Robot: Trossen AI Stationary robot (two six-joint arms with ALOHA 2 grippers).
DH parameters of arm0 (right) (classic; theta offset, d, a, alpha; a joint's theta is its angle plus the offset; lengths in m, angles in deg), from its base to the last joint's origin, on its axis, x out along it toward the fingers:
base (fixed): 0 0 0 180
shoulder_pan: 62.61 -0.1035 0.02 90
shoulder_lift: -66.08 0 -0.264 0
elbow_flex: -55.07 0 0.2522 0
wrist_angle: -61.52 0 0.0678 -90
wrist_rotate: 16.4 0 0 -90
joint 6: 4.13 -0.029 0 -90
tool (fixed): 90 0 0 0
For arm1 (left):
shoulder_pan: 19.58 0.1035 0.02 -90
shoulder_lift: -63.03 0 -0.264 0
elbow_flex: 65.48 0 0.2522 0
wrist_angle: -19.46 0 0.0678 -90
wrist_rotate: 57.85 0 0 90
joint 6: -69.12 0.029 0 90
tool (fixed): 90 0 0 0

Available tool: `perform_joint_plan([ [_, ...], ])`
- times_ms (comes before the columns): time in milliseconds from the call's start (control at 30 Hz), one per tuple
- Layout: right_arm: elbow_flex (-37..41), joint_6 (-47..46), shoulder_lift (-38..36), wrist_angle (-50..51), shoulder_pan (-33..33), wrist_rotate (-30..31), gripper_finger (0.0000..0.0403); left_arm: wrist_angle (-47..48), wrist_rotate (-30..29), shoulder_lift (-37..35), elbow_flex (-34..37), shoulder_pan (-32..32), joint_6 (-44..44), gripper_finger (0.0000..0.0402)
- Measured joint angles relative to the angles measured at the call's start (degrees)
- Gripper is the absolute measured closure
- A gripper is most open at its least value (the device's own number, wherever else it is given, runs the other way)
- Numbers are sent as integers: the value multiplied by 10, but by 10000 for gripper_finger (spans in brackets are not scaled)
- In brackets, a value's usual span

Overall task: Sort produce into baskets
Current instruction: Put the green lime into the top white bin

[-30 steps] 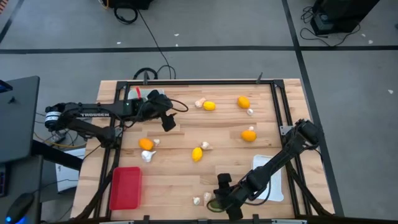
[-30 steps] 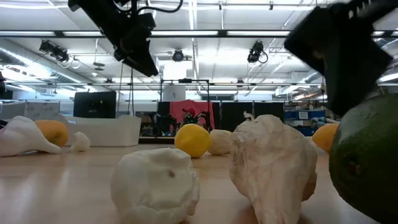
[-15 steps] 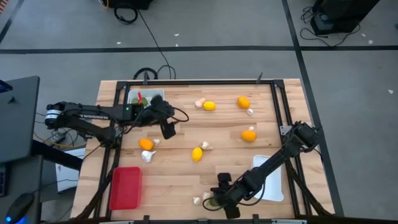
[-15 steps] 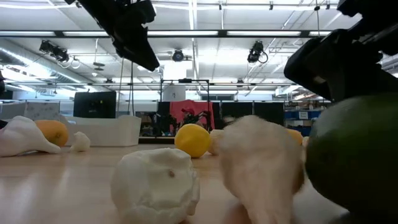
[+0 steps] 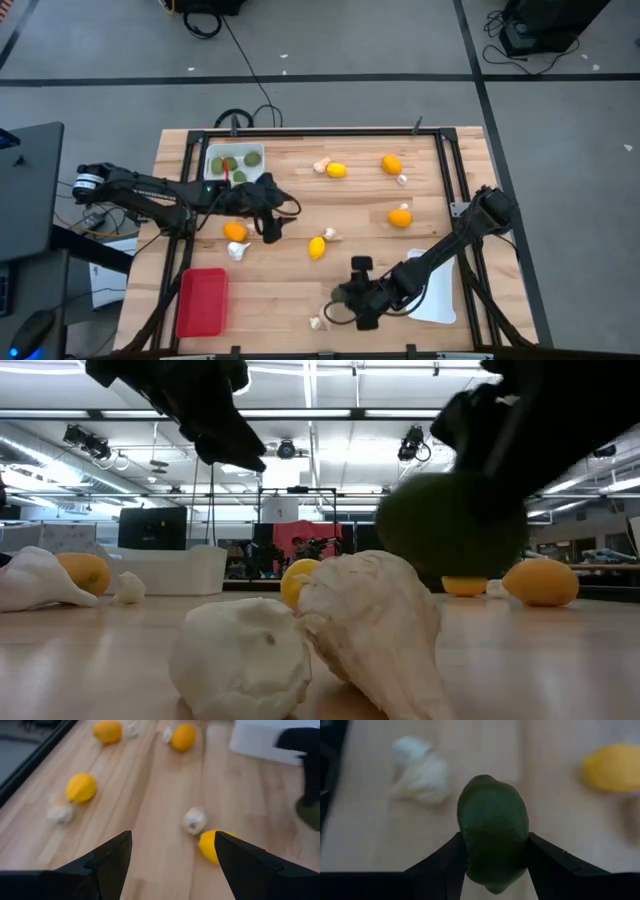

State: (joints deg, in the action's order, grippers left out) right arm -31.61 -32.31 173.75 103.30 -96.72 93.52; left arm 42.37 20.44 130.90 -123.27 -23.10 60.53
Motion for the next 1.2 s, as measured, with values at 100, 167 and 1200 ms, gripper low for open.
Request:
perform_joint_plan([
  [100, 0, 0, -20, 1, 20, 50, 211, -60, 0, 0, 25, -20, 24, 113],
  [167, 0, 1, -32, -1, 36, 78, 212, -105, 0, 5, 41, -34, 40, 113],
  [1200, 0, 162, -39, -133, 154, 123, 211, -348, 9, 136, 76, -86, 85, 113],
])
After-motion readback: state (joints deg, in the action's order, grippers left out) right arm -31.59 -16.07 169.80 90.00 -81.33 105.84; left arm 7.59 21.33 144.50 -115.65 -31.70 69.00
